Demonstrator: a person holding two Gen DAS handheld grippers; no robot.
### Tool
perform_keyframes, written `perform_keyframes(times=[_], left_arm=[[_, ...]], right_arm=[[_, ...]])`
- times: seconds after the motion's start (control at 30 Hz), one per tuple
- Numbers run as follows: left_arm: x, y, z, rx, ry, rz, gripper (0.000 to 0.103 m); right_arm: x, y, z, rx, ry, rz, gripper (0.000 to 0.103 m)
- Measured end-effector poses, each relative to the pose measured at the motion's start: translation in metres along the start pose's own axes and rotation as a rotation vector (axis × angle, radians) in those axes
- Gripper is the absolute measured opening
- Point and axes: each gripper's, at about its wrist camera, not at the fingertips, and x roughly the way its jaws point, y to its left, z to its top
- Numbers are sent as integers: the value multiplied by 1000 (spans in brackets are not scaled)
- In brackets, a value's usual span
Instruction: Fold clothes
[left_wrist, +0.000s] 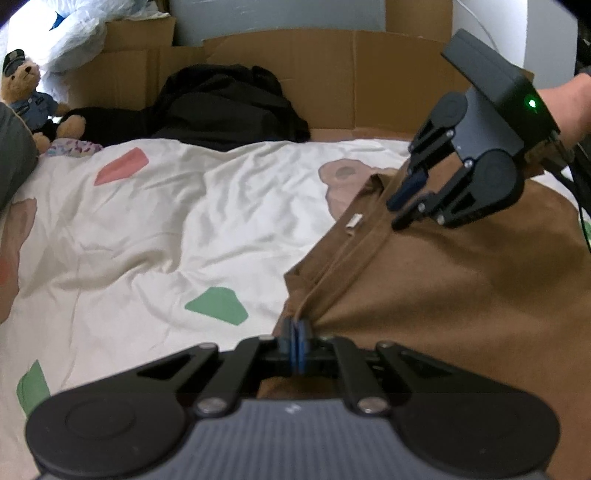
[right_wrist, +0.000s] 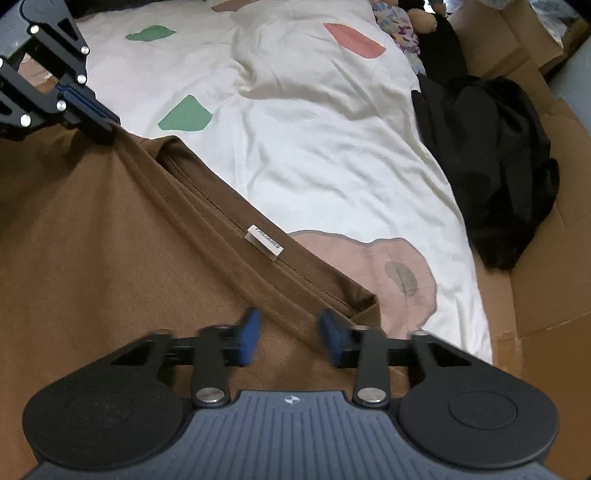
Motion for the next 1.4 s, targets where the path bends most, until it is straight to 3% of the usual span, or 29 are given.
perform_keyframes(times=[0.27,0.4,0.77,0.93,1.13,1.3,1.4], left_arm=[[0,2,-2,-7,-4,1,2],[2,2,-2,-4,2,2,2],[8,2,-11,-42,18,-5,3],[9,2,-15,-48,22,-10,3],[10,2,-19,-53,28,-13,3],[10,1,-18,-51,30,-10,3],[10,2,-18,-55,28,-8,3]], right_arm=[[-7,-20,-7,33,2,-1,0],[-5,-24,-10,10,42,-10,7],[4,-19,-13,-48,46,-53,12],[6,-16,-11,-100,48,-75,23],[14,-21,-8,-171,67,-24,26],[17,-42,-12,-121,46,73,25],[16,-43,-14,-94,42,79,20]])
